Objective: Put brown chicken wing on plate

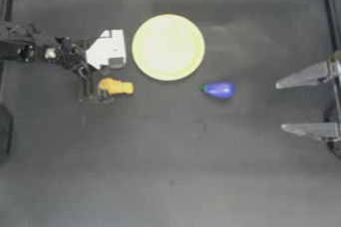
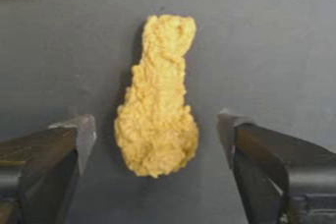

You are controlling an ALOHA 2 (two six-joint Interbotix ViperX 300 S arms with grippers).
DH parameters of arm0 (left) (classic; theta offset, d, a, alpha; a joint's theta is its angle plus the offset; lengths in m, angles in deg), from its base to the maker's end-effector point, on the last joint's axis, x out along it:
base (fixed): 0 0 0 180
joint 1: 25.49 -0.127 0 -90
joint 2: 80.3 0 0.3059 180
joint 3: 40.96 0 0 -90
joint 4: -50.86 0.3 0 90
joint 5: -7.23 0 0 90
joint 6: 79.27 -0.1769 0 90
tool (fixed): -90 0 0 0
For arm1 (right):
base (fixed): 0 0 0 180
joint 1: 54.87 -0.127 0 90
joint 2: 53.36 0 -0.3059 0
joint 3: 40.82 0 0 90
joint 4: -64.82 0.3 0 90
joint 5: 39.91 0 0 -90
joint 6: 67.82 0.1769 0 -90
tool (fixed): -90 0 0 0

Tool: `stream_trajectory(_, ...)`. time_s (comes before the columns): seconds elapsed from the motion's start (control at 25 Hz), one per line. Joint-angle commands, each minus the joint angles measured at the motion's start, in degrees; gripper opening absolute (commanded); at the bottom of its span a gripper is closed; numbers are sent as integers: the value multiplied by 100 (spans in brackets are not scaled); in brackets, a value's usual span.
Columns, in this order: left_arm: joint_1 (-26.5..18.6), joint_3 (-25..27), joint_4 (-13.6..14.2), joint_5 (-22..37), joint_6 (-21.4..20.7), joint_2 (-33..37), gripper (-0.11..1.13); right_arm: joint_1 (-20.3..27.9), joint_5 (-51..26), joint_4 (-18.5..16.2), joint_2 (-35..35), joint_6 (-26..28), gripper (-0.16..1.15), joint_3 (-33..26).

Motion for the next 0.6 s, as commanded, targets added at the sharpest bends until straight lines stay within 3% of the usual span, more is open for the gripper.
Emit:
stream_trajectory(0.04,-9,-167,0,-9,-132,18,102,9,26,26,26,9,100,-62)
stream_trajectory(0.24,-9,-193,-9,35,-123,-132,91,0,26,26,18,0,100,-44)
stream_trajectory(0.32,0,-202,-9,123,-123,-158,74,0,26,26,18,0,100,-44)
stream_trajectory(0.52,18,-316,-18,360,-141,-88,15,0,26,18,18,0,100,-44)
stream_trajectory(0.6,62,-352,-9,413,-141,9,13,9,26,26,18,0,100,-44)
